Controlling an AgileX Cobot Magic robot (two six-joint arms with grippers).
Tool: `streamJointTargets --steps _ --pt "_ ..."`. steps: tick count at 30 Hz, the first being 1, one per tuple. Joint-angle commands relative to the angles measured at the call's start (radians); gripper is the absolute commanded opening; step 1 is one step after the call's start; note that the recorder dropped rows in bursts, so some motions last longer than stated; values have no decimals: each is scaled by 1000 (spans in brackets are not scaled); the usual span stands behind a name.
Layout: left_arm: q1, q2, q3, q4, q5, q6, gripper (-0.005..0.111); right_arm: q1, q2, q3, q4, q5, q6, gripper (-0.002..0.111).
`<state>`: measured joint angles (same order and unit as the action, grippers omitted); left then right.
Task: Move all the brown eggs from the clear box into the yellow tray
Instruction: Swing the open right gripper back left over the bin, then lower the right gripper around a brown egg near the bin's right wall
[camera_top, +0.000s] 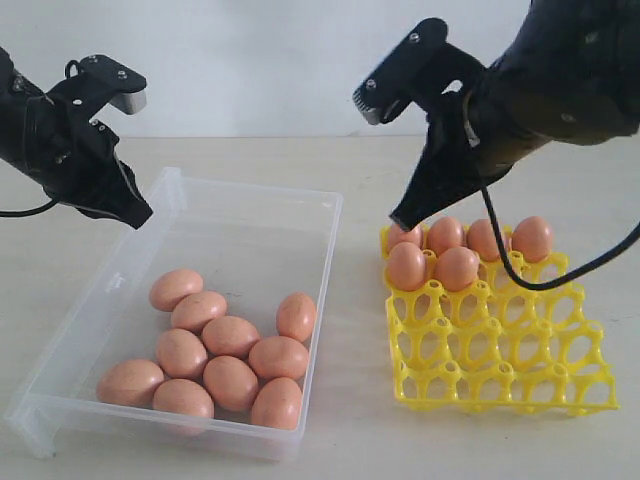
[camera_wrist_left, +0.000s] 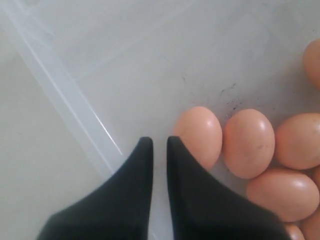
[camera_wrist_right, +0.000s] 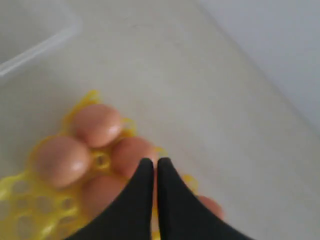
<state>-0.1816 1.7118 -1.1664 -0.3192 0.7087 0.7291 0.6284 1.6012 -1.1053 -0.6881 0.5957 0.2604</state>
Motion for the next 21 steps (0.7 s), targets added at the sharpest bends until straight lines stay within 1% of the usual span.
streamJointTargets --steps 1,2,3,7,10,12,13,16,18,21 --pt "2 -10 2 33 -9 -25 8 0 29 -139 826 78 -684 0" --pt "2 -10 2 56 -9 -44 8 0 68 -205 964 152 -780 0" --pt "2 -10 2 70 -11 -62 8 4 117 -270 1004 216 -796 0" --pt "2 -10 4 72 -9 -64 8 35 221 -376 986 287 -818 0" --pt "2 -10 4 72 -9 -64 8 70 297 -424 965 292 -857 0" --pt "2 -10 5 72 -7 -64 8 89 359 -459 924 283 -799 10" --pt "2 -10 5 70 -2 -64 8 89 394 -476 877 280 -702 25" --pt "2 -10 5 70 -2 -71 8 89 441 -492 835 287 -512 51" --pt "2 -10 5 70 -2 -74 8 89 461 -492 831 289 -427 59" --pt "2 -10 5 68 -2 -74 8 89 482 -492 833 291 -365 59"
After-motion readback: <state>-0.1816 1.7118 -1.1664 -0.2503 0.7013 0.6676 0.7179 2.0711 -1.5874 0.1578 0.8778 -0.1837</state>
